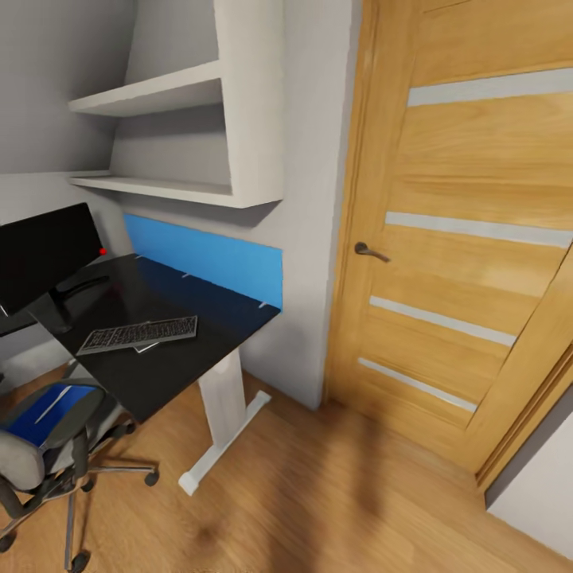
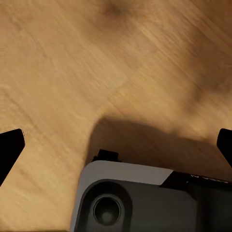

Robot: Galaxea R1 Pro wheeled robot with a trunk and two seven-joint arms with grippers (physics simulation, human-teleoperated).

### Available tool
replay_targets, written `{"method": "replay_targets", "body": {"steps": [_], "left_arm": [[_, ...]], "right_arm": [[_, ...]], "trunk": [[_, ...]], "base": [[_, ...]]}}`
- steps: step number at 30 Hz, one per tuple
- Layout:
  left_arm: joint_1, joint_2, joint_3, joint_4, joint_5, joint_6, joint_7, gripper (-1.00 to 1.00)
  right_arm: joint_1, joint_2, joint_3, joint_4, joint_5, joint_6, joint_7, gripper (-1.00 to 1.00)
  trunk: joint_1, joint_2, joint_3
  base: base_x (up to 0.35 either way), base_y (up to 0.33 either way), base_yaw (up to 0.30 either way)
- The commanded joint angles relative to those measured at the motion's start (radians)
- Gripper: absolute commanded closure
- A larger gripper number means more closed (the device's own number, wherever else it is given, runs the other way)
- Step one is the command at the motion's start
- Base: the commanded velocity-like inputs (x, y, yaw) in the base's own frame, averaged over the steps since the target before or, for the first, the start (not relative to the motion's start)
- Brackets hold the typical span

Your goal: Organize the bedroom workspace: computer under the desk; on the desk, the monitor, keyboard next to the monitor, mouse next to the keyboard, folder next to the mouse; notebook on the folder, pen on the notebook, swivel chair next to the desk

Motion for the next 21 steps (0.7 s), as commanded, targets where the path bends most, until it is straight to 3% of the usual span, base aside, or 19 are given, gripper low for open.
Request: {"method": "replay_targets", "body": {"steps": [1, 21], "left_arm": [[-0.001, 0.0, 0.002, 0.001, 0.001, -0.003, 0.0, -1.0], [-0.001, 0.0, 0.002, 0.001, 0.001, -0.003, 0.0, -1.0]], "right_arm": [[0.0, 0.0, 0.0, 0.0, 0.001, -0.002, -0.004, -1.0], [0.0, 0.0, 0.0, 0.0, 0.001, -0.002, -0.004, -1.0]], "trunk": [[0.0, -0.001, -0.001], [0.0, -0.001, -0.001]], "base": [[0.0, -0.001, 0.284], [0.0, 0.0, 0.284]]}}
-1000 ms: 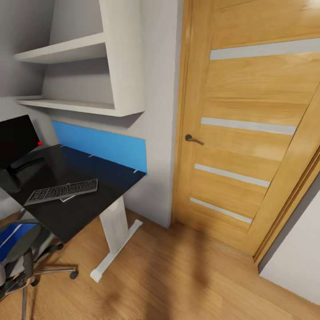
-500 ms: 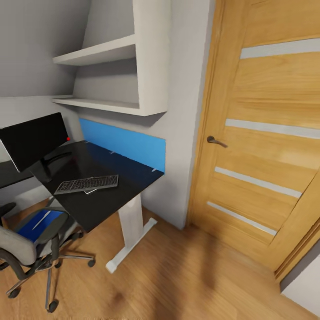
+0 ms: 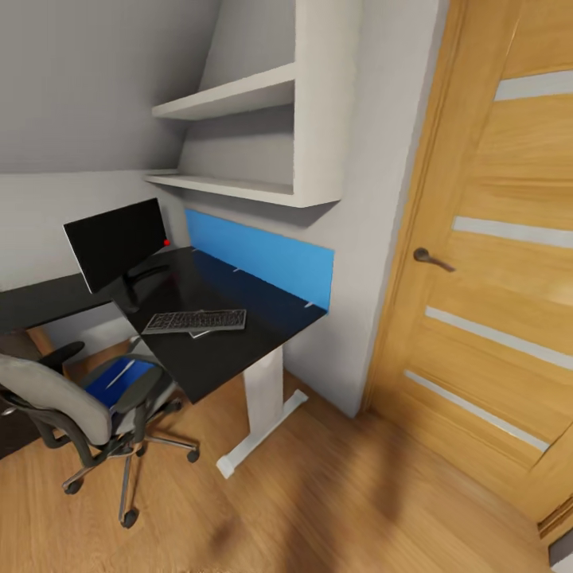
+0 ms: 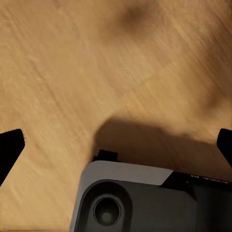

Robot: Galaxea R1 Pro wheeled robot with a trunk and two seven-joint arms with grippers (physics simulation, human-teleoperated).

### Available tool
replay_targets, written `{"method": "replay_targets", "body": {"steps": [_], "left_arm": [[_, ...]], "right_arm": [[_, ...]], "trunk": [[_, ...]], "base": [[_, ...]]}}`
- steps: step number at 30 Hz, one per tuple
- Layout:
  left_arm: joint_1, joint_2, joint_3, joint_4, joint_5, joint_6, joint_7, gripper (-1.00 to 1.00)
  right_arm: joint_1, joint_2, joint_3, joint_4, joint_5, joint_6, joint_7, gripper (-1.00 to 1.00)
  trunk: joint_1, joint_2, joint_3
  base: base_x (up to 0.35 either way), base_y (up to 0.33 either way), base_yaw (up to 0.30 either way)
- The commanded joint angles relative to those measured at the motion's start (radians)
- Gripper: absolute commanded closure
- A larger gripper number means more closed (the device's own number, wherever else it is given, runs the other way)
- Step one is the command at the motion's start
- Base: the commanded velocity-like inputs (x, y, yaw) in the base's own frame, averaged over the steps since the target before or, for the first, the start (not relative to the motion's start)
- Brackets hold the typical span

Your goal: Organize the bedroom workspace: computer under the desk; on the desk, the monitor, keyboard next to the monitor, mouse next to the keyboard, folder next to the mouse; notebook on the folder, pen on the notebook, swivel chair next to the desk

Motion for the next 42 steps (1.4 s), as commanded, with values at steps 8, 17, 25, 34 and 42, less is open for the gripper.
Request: {"method": "replay_targets", "body": {"steps": [8, 17, 25, 34, 42], "left_arm": [[0.0, 0.0, 0.002, 0.001, 0.001, -0.003, 0.0, -1.0], [-0.001, 0.0, 0.002, 0.001, 0.001, -0.003, 0.0, -1.0], [-0.001, 0.0, 0.002, 0.001, 0.001, -0.003, 0.0, -1.0], [-0.001, 0.0, 0.002, 0.001, 0.001, -0.004, 0.0, -1.0], [-0.001, 0.0, 0.003, 0.001, 0.001, -0.006, 0.001, -1.0]], "right_arm": [[-0.001, 0.0, 0.0, 0.0, 0.001, -0.001, -0.004, -1.0], [-0.001, 0.0, 0.0, 0.0, 0.001, -0.001, -0.004, -1.0], [-0.001, 0.0, 0.0, 0.0, 0.001, 0.001, -0.004, -1.0], [0.0, 0.0, 0.0, 0.0, 0.002, 0.001, -0.004, -1.0], [-0.001, 0.0, 0.0, 0.0, 0.002, 0.001, -0.004, -1.0]], "trunk": [[0.0, -0.001, -0.001], [0.0, -0.001, -0.001], [0.0, -0.001, -0.001], [0.0, -0.001, -0.001], [0.0, -0.001, -0.001]], "base": [[0.0, 0.0, 0.284], [0.0, 0.0, 0.284], [0.0, 0.0, 0.284], [0.0, 0.0, 0.284], [0.0, 0.0, 0.284]]}}
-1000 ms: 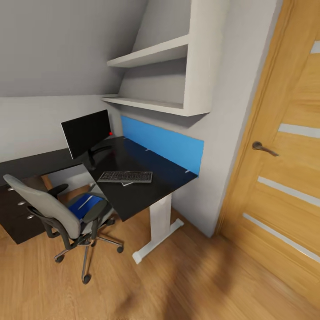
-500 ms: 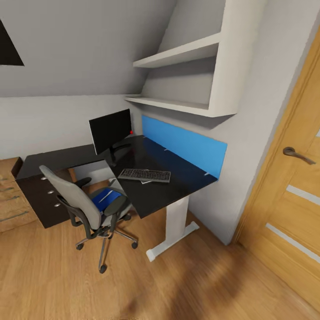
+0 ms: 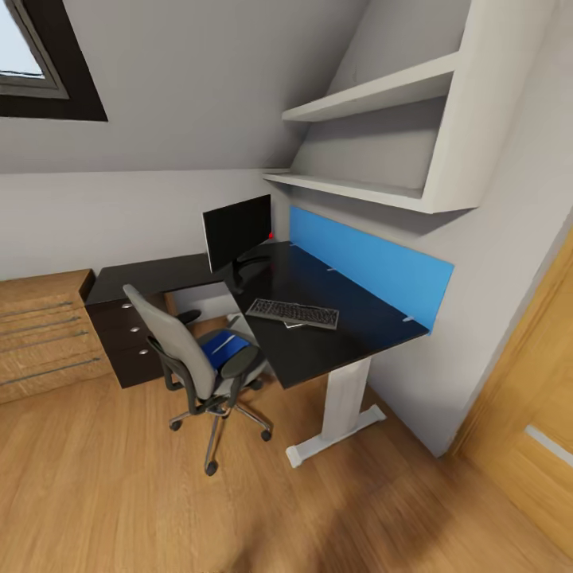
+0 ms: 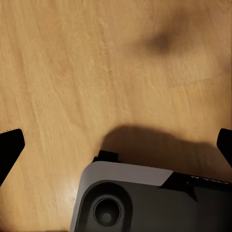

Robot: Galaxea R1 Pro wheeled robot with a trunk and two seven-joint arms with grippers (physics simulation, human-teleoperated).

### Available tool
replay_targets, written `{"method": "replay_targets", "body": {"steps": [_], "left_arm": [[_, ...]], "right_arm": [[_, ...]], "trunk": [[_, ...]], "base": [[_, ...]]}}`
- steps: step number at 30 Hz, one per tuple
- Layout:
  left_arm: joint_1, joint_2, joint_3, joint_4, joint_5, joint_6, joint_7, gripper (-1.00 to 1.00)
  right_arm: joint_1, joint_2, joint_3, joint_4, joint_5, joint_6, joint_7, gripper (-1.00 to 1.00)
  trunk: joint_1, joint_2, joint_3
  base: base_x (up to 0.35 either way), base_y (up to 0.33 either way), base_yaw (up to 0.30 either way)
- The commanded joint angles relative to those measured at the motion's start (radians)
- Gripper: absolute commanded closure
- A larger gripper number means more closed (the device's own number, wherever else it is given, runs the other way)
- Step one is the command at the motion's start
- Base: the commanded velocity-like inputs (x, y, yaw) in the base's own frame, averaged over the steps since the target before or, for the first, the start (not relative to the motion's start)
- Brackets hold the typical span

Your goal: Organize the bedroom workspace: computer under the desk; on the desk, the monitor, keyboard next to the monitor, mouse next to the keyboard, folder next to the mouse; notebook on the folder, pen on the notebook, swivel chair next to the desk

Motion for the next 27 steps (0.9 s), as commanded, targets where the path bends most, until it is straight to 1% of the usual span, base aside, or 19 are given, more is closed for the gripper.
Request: {"method": "replay_targets", "body": {"steps": [1, 20, 23, 27], "left_arm": [[-0.001, 0.0, 0.001, 0.001, 0.001, -0.003, 0.0, -1.0], [-0.001, 0.001, 0.003, 0.001, 0.003, -0.003, 0.0, -1.0], [-0.001, 0.001, 0.003, 0.001, 0.003, -0.005, 0.0, -1.0], [-0.001, 0.001, 0.002, 0.001, 0.003, -0.007, 0.0, -1.0]], "right_arm": [[0.0, 0.0, 0.0, 0.0, 0.002, -0.002, -0.004, -1.0], [0.0, 0.0, 0.0, 0.0, 0.001, 0.0, -0.004, -1.0], [0.0, 0.0, 0.0, 0.0, 0.001, -0.001, -0.004, -1.0], [0.0, 0.0, 0.0, 0.0, 0.001, -0.001, -0.003, -1.0]], "trunk": [[0.0, -0.001, -0.001], [0.0, -0.001, -0.001], [0.0, -0.001, -0.001], [0.0, -0.001, -0.001]], "base": [[0.0, 0.0, 0.284], [0.006, 0.0, 0.284], [0.102, 0.002, 0.284], [0.282, 0.077, 0.231]]}}
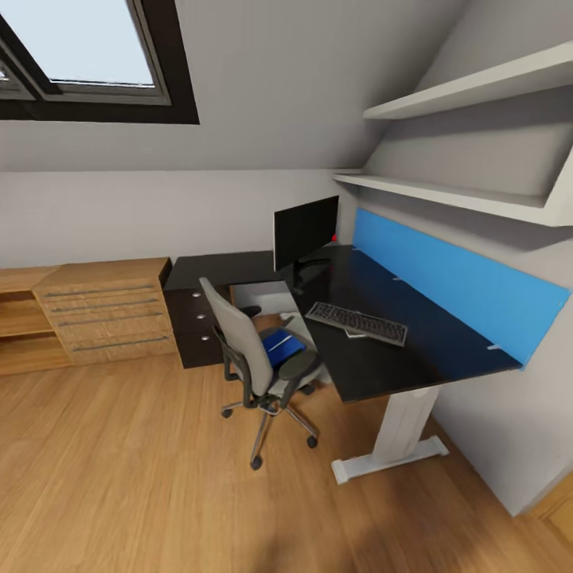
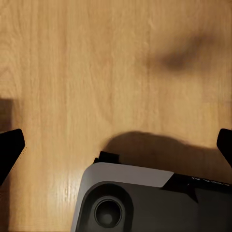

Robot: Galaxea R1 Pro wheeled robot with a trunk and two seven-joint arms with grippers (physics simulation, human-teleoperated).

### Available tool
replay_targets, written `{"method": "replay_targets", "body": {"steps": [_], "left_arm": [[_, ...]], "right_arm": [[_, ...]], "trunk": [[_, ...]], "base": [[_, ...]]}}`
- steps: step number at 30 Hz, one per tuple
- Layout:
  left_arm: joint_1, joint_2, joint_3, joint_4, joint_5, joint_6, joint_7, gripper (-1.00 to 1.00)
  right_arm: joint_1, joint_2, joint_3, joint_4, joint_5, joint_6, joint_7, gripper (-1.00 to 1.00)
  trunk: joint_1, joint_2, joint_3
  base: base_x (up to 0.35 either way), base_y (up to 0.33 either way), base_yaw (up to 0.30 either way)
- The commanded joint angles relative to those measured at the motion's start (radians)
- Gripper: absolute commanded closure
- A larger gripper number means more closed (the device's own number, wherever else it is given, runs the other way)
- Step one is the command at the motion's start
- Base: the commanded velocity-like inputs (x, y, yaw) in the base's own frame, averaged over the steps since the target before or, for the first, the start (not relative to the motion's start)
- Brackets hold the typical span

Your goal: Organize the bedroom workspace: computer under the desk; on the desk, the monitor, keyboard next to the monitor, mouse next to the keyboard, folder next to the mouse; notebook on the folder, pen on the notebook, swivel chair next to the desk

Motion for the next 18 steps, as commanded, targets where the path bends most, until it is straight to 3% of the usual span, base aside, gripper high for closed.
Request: {"method": "replay_targets", "body": {"steps": [1, 7, 10, 18], "left_arm": [[-0.001, 0.0, 0.001, 0.001, 0.002, -0.003, 0.0, -1.0], [-0.001, 0.002, 0.002, 0.001, 0.002, -0.003, 0.001, -1.0], [0.0, 0.002, 0.003, 0.0, 0.003, -0.005, 0.001, -1.0], [-0.001, 0.003, 0.004, -0.009, 0.004, -0.009, -0.005, -1.0]], "right_arm": [[0.0, 0.0, 0.0, 0.0, 0.001, -0.002, -0.004, -1.0], [0.0, -0.002, 0.0, 0.001, 0.001, -0.002, -0.004, -1.0], [0.0, -0.017, 0.0, 0.002, 0.001, -0.003, -0.003, -1.0], [0.0, -0.022, 0.0, 0.001, 0.001, -0.001, -0.002, -1.0]], "trunk": [[0.001, -0.001, -0.001], [0.001, -0.001, -0.001], [0.001, -0.001, -0.001], [0.001, -0.001, -0.001]], "base": [[0.304, 0.09, 0.118], [0.193, 0.047, 0.041], [0.035, 0.008, 0.006], [0.005, 0.001, 0.001]]}}
